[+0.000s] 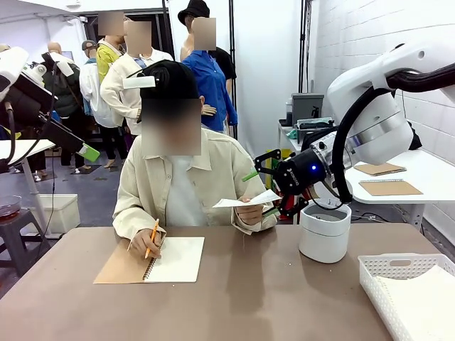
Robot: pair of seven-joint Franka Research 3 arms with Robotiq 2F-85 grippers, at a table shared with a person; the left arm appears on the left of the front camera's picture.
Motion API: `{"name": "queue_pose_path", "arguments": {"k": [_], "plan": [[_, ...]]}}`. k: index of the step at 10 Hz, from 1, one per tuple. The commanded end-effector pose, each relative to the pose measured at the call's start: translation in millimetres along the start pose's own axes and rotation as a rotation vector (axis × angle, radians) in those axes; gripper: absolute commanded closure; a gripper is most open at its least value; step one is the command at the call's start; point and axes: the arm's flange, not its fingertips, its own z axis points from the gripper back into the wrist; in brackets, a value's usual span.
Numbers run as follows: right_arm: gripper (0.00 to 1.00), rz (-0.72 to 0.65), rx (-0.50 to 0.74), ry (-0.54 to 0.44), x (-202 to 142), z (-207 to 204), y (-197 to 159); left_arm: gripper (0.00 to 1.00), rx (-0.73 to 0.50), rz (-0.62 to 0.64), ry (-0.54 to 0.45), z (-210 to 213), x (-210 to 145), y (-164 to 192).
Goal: Sort the paper based on its condition.
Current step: If a person hands you a paper, place it in the Organizing basket , and if it's crumpled, put it in the Trash can.
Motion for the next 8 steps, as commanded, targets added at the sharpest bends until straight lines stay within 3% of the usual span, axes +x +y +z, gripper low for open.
{"name": "queue_pose_path", "arguments": {"k": [1, 2, 7, 8], "plan": [[0.0, 0.005, 0.001, -0.003, -1.6, 1.8, 1.9, 0.0, -0.005, 0.004, -0.005, 0.2, 0.3, -0.2], [0.0, 0.005, 0.001, -0.003, -1.6, 1.8, 1.9, 0.0, -0.005, 0.004, -0.005, 0.2, 0.3, -0.2], [1.0, -0.023, 0.02, 0.006, 1.3, 1.8, -0.2, 0.0, -0.005, 0.004, -0.005, 0.2, 0.3, -0.2], [1.0, -0.029, 0.02, 0.006, 1.2, 2.0, -0.3, 0.0, -0.005, 0.004, -0.005, 0.2, 0.3, -0.2]]}}
